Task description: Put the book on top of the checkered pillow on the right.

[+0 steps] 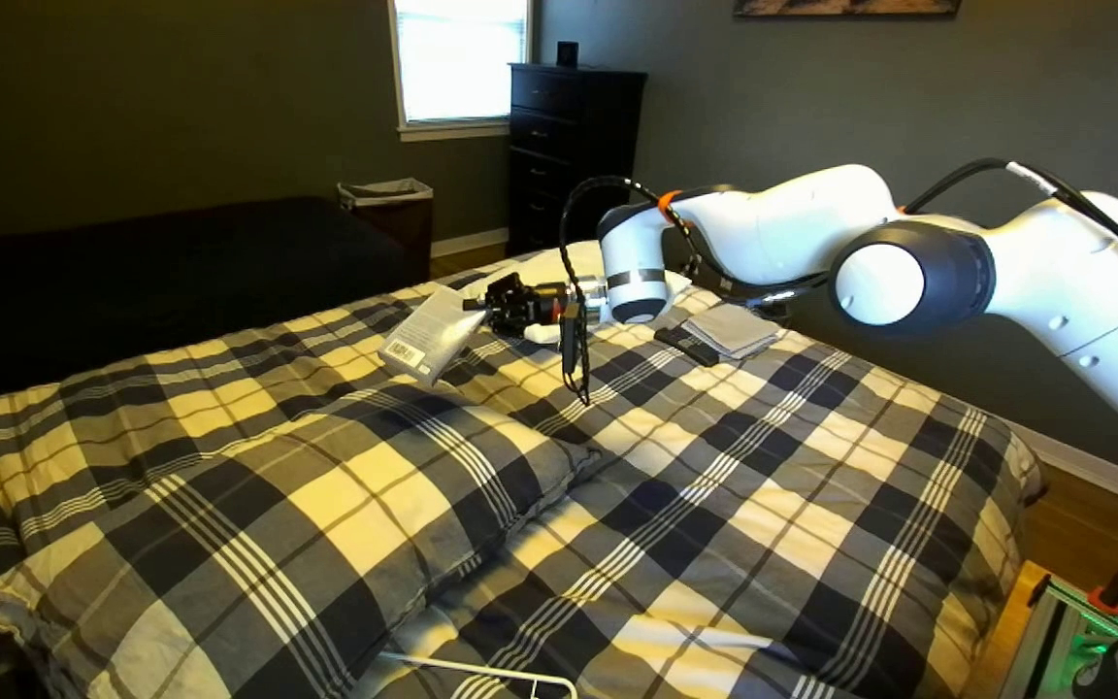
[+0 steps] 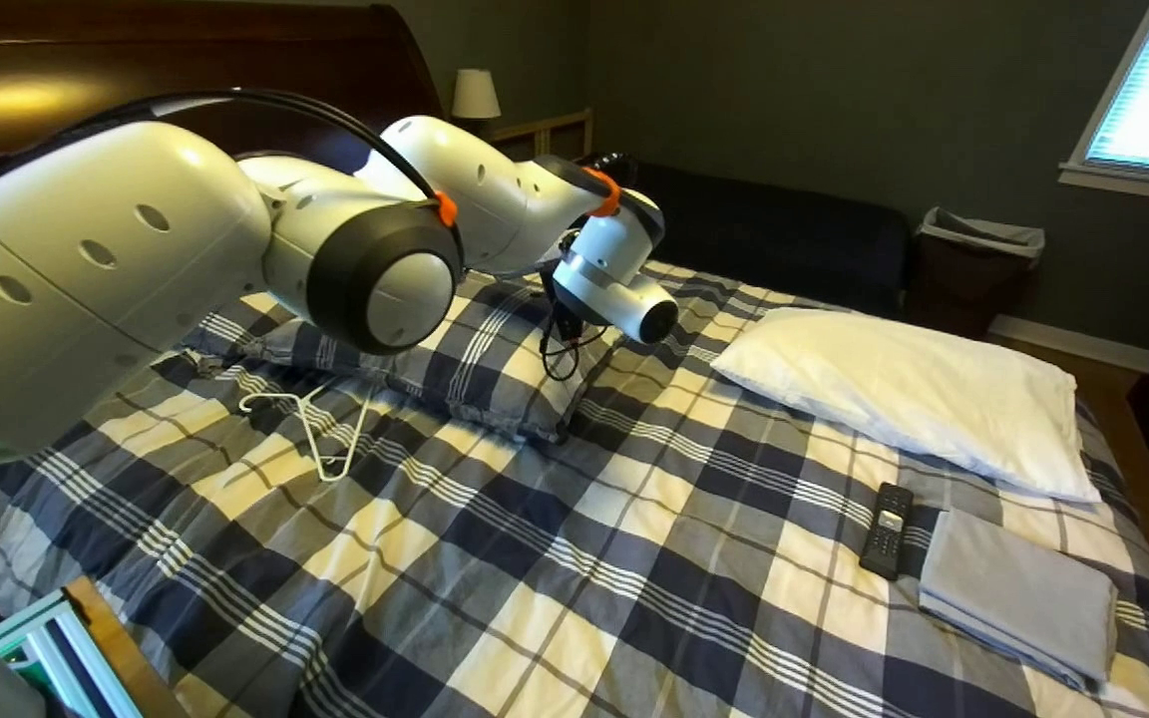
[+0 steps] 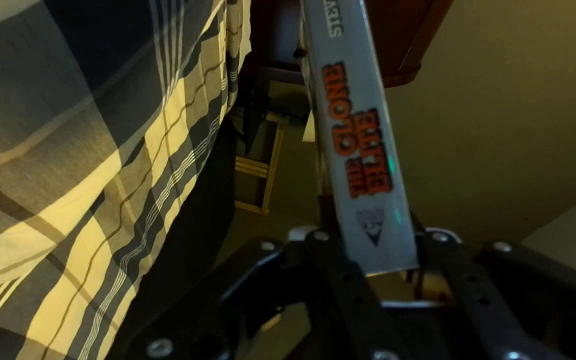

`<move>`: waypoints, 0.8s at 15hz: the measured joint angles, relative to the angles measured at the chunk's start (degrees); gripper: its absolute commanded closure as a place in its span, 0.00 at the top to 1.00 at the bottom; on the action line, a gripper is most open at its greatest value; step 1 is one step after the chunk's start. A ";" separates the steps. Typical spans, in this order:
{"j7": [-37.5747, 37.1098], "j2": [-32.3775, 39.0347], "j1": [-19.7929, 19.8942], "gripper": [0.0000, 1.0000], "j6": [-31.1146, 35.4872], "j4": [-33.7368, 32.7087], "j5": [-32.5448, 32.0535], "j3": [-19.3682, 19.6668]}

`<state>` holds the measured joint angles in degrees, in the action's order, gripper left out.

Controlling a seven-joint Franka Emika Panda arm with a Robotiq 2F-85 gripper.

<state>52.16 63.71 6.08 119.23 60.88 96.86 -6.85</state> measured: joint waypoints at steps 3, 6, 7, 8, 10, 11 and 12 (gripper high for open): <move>-2.64 3.04 -0.99 0.07 -0.04 -2.79 1.03 -1.35; -7.32 6.04 -3.49 0.07 -0.03 -6.86 0.94 -1.91; -9.30 6.96 -4.46 0.07 -0.04 -8.24 0.57 -1.92; -11.42 7.81 -5.42 0.07 -0.04 -9.47 -0.04 -1.85; -15.29 9.40 -7.02 0.07 -0.01 -11.51 -1.90 -1.70; -17.07 10.09 -7.59 0.19 0.02 -12.37 -3.11 -1.61; -18.91 10.70 -7.99 0.55 0.02 -13.16 -4.48 -1.52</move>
<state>33.26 74.41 -1.91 119.25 47.72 92.37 -8.37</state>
